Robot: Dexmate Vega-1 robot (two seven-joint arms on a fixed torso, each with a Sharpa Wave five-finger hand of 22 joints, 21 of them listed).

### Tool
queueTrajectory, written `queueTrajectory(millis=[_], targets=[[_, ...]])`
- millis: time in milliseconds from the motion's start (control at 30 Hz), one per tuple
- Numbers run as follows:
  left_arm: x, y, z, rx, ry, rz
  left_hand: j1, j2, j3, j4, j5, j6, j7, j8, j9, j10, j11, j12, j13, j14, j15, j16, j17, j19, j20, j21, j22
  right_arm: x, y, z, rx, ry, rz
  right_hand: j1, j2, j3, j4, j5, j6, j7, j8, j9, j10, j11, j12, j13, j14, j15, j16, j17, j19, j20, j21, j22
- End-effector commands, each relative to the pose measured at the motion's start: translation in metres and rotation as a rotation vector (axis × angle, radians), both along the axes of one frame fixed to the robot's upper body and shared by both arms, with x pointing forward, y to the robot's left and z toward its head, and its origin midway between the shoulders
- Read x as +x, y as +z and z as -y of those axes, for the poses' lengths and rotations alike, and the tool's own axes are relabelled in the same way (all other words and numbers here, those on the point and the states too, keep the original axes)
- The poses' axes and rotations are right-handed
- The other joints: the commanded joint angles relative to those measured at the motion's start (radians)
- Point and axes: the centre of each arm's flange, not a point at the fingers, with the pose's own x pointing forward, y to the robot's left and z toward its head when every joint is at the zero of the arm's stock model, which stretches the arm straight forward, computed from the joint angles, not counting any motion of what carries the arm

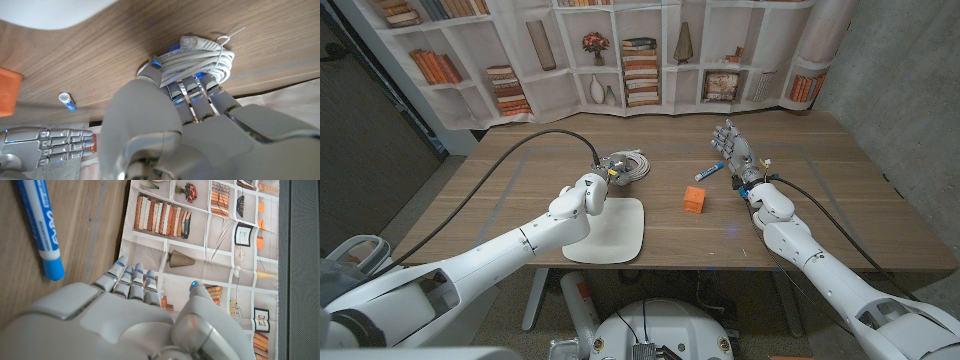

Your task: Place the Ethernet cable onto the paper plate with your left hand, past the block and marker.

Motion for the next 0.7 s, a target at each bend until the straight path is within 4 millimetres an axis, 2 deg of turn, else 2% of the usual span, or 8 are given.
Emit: queueTrajectory(millis=[33,700], targets=[[-0.006,0.007,-0.002,-0.01,0.002,0.034,0.008,0.0,0.006,0.007,0.0,0.009,0.003,-0.005,0.005,0.004,0.005,-0.002,0.004,0.002,-0.113,-0.002,0.001,0.008,-0.028,0.006,0.002,-0.001,-0.001,0.002,0.004,0.0,0.0,-0.001,0.006,0.001,-0.004,-0.002,0.01,0.005,-0.002,0.005,0.008,-0.001,-0.005,0.004,0.007,0.001,-0.003,0.004,0.008,-0.011,-0.004,0.006],[-0.014,0.014,-0.017,-0.019,-0.012,0.094,-0.004,-0.009,0.006,0.022,-0.003,-0.006,0.005,-0.024,0.005,-0.014,0.01,-0.02,0.005,-0.021,-0.104,-0.021,0.003,-0.017,-0.025,-0.002,0.002,-0.004,-0.004,0.0,0.011,-0.011,0.0,-0.001,0.007,0.001,-0.005,-0.002,0.011,0.004,-0.002,0.005,0.009,-0.001,-0.005,0.004,0.006,0.001,-0.003,0.004,0.011,-0.011,-0.008,0.006]])
